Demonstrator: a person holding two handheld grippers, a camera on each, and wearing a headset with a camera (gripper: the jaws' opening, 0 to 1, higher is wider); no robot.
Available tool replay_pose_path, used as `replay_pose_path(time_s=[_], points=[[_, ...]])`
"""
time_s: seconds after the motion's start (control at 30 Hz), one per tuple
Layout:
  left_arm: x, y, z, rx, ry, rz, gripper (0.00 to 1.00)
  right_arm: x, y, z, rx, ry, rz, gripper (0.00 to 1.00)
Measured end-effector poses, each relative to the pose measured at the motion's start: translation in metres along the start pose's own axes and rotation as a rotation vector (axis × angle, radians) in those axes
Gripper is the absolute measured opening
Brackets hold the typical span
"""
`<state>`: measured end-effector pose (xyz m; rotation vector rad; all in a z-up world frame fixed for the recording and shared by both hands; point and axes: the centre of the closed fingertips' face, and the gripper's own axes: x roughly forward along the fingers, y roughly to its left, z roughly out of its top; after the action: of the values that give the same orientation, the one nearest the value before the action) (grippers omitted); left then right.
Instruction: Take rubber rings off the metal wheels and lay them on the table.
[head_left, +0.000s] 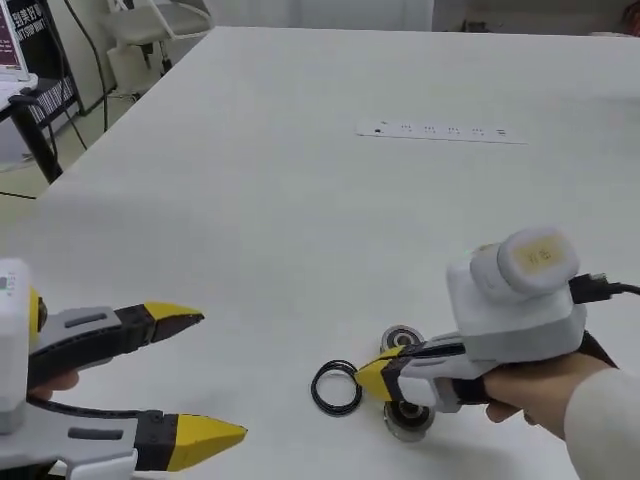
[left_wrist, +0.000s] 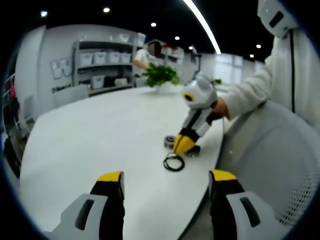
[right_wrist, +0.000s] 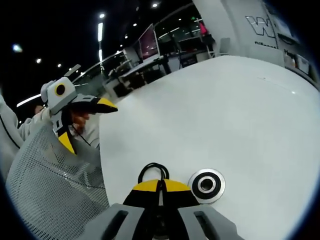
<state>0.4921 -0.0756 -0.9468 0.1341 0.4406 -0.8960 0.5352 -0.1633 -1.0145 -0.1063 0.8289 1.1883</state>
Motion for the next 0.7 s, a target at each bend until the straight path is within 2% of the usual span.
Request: replay_pose_path(time_s=[0.13,0.37,0.7], points=[[0.0,0.0013,-0.0034,0.0,0.011,0.006,0.69,0.0019,0.0013,0.0001,-0.032,0.006,-0.005,0.01],[-0.0006,0.0008,-0.0017,0.004,0.01,0.005,0.69,0.003,0.0015,-0.002,-0.032,0.021,-0.003,0.07],[-0.0002,-0.0003,0.0013,0.007,0.003,0.004,0.69,-0.004,-0.0033,0.0076,-0.025,-0.011,-0.022,0.09]])
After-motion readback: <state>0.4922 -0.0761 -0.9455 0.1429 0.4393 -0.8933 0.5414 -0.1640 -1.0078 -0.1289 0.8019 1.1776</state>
